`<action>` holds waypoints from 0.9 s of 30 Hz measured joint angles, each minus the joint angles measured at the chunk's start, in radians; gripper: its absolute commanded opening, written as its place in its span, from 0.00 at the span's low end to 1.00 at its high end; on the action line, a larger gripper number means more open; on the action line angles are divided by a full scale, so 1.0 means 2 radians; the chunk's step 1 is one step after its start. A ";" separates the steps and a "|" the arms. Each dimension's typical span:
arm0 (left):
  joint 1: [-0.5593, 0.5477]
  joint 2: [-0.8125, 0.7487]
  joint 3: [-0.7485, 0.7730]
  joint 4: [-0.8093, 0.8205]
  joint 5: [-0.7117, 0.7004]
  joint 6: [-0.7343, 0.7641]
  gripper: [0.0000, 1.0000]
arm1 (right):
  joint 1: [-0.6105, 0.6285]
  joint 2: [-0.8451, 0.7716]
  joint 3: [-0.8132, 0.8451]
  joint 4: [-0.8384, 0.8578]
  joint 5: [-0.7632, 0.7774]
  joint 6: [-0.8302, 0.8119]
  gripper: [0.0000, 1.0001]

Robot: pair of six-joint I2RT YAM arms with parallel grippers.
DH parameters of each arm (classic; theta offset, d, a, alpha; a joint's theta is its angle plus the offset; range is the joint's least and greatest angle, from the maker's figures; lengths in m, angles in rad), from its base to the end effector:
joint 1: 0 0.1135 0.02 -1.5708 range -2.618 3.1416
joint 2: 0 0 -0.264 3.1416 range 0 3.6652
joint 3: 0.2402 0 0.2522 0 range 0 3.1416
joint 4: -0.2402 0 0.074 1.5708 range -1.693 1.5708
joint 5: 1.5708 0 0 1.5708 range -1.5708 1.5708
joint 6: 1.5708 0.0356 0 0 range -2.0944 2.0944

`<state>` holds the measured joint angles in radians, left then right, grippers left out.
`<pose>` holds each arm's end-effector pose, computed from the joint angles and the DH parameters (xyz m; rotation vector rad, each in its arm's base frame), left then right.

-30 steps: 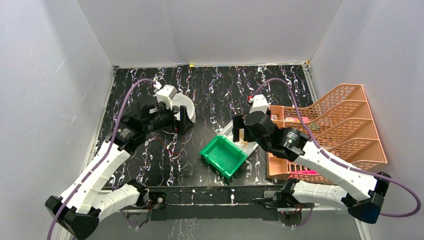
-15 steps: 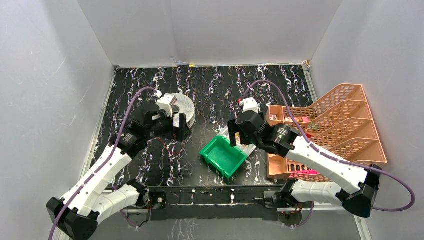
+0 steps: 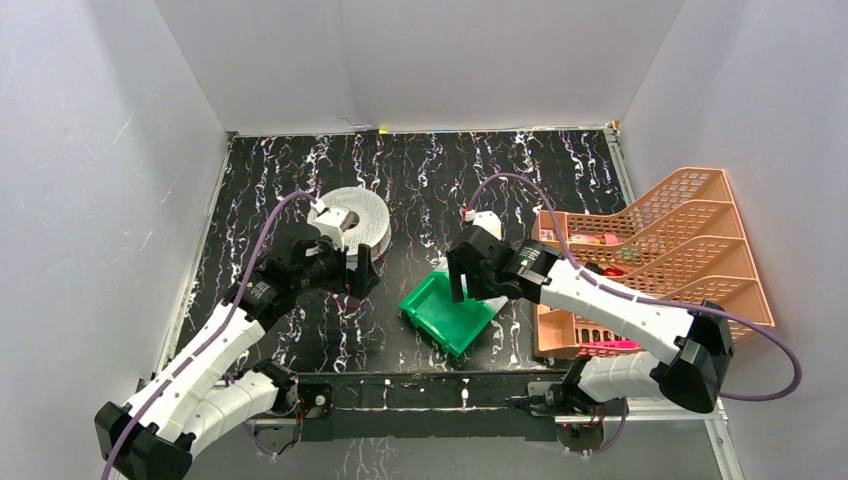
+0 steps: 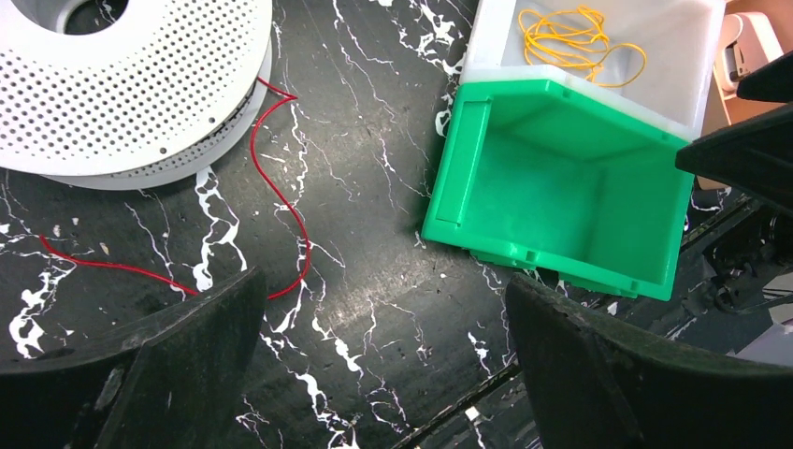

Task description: Wrap the cables

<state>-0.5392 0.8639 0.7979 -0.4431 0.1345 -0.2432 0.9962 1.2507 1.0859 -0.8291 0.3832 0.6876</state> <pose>0.1626 -0.1029 0.3047 0.3978 2.0966 -0.6101 0.1453 0.1999 0.2934 -0.2392 2.4635 0.2277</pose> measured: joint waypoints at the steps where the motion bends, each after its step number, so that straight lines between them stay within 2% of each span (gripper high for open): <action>1: 0.000 -0.002 -0.004 0.000 0.002 0.000 0.98 | 0.000 0.004 -0.001 0.000 0.001 0.004 0.81; 8: 0.000 -0.010 -0.010 0.001 0.008 0.004 0.98 | 0.000 0.057 -0.002 0.014 0.013 -0.006 0.76; 14: 0.000 -0.023 -0.010 0.002 0.013 0.004 0.98 | -0.008 0.089 -0.002 0.044 0.006 -0.076 0.63; 17: 0.000 -0.026 -0.010 0.002 0.016 0.004 0.98 | -0.027 0.094 -0.002 0.064 -0.015 -0.116 0.57; 25: 0.000 -0.029 -0.011 0.005 0.018 0.004 0.98 | -0.073 0.116 -0.002 0.110 -0.099 -0.201 0.53; 27: 0.000 -0.030 -0.011 0.005 0.018 0.004 0.98 | -0.075 0.126 -0.002 0.115 -0.117 -0.216 0.47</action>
<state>-0.5392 0.8047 0.7761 -0.4332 0.1699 -0.2352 0.8467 1.5017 1.0824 -0.5991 0.1482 0.2546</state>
